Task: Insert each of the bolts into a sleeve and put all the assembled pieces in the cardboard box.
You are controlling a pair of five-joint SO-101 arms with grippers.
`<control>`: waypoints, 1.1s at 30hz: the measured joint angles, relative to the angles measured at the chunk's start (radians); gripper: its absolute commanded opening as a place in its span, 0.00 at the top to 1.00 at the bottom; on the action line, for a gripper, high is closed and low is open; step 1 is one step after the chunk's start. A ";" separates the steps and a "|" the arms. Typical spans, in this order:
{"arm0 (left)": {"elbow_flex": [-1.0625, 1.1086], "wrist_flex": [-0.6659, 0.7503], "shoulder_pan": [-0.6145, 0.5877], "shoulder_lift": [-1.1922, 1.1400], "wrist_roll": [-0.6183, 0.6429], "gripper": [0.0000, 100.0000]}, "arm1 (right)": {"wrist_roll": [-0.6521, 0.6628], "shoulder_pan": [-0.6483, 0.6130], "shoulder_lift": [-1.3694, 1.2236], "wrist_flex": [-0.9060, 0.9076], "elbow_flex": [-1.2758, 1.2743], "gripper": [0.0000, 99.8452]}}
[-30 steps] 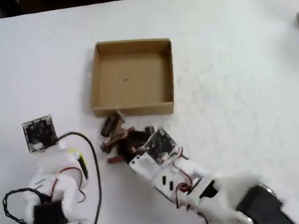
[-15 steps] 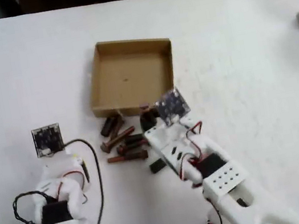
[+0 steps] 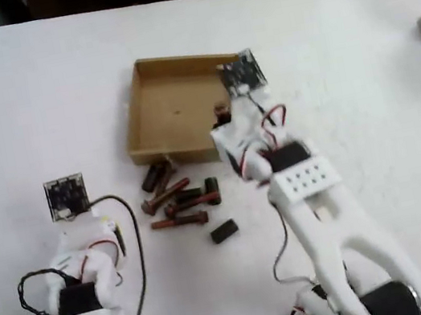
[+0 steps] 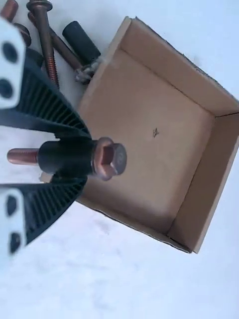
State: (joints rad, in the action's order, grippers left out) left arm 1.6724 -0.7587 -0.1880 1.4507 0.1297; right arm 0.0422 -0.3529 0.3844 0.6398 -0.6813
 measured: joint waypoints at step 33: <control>0.000 0.000 0.000 0.000 -0.048 0.97 | -0.005 0.026 -0.924 0.301 0.884 0.84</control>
State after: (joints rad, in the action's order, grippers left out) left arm 1.6724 -0.7587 -0.1880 1.4507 0.0821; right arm 0.0376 -0.3268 -0.5393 0.9406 0.2025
